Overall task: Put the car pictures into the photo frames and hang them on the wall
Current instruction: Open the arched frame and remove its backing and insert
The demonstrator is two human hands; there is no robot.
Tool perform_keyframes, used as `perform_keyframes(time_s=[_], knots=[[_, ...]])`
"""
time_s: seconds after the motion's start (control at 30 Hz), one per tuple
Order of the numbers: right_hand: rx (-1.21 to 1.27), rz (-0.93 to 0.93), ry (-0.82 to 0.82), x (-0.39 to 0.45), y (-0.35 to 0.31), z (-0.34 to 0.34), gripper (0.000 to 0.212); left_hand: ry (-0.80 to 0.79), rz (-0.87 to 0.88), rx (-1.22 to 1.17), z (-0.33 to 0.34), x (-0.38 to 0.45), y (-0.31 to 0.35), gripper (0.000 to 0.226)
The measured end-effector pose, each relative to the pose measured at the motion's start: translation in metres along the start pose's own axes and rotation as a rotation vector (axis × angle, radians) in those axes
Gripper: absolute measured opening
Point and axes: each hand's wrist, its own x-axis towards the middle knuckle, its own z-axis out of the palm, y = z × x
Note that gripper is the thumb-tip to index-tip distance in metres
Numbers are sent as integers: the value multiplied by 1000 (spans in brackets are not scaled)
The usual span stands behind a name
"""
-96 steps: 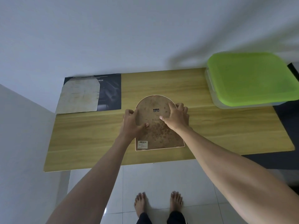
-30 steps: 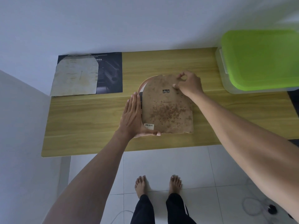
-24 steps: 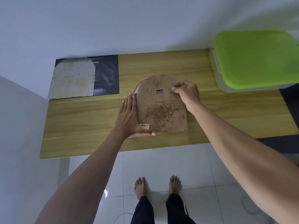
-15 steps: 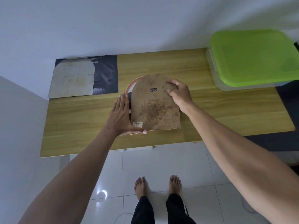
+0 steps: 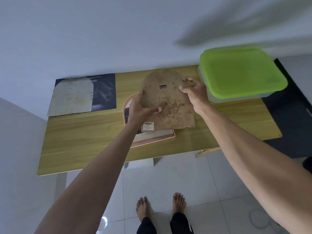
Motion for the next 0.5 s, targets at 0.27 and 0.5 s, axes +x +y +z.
perform_keyframes(time_s=[0.27,0.5], knots=[[-493,82,-22,-12,36,-64,67,3,-32,18,77,-12,22,106],[-576,110,-21,-9,62,-90,70,20,-75,156,118,-20,26,99]])
